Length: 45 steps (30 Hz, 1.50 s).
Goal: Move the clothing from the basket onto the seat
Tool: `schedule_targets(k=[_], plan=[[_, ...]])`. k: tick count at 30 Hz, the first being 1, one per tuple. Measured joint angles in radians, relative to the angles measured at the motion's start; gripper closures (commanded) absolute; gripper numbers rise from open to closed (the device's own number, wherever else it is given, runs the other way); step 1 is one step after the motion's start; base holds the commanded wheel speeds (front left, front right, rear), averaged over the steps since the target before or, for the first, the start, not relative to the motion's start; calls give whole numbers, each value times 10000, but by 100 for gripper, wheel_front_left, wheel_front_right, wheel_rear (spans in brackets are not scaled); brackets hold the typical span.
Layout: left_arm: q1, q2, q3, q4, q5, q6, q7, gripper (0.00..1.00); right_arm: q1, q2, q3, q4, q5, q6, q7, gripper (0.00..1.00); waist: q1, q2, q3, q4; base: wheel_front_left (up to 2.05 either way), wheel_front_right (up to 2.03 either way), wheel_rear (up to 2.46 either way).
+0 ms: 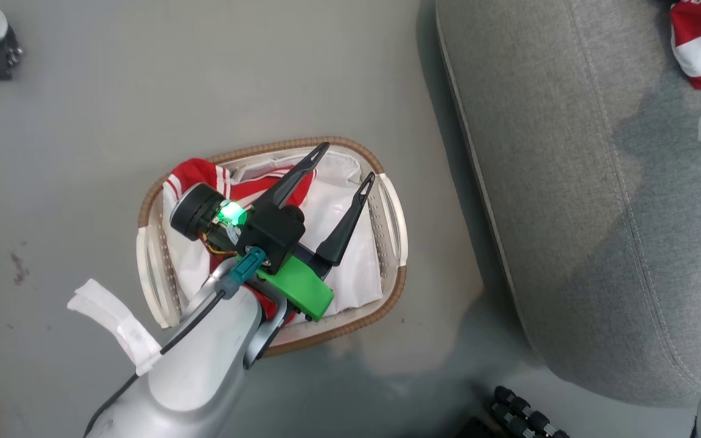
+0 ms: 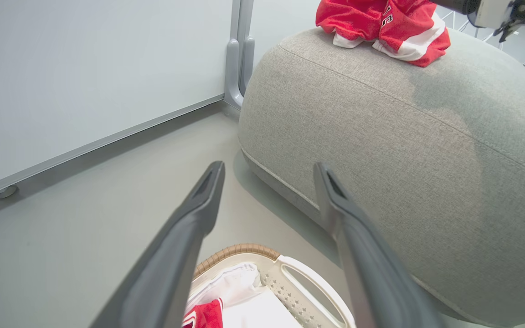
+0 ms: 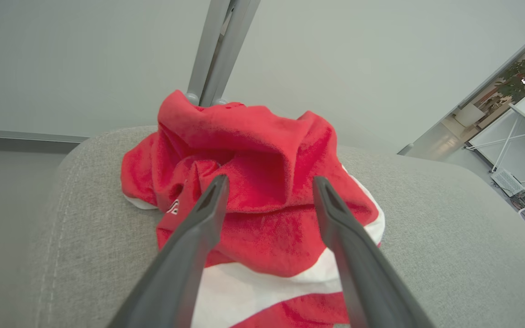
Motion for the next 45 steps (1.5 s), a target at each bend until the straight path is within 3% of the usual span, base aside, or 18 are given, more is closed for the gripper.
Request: schedule_targets(k=[9, 15, 30, 38, 45], plan=[[873, -303, 874, -111, -77, 0, 0, 0, 848, -449, 637, -25, 167, 0, 0, 0, -2, 0, -1316, 285, 0, 0, 0], [1678, -548, 1977, -238, -79, 0, 0, 0, 1406, -397, 1256, -247, 437, 0, 0, 0, -2, 0, -2441, 616, 0, 0, 0], [4174, -1139, 4815, -257, 378, 63, 0, 0, 3893, 663, 2500, -1442, 1605, 0, 0, 0, -2, 0, -4960, 1672, 0, 0, 0], [5115, -1250, 5636, -343, 516, 67, 0, 0, 5515, 1162, 3313, -1875, 2347, 0, 0, 0, -2, 0, -5803, 2136, 0, 0, 0], [5691, -1264, 5848, -545, 430, 136, 0, 0, 6542, 1225, 3977, -2161, 3536, 0, 0, 0, -2, 0, -6130, 2261, 0, 0, 0]])
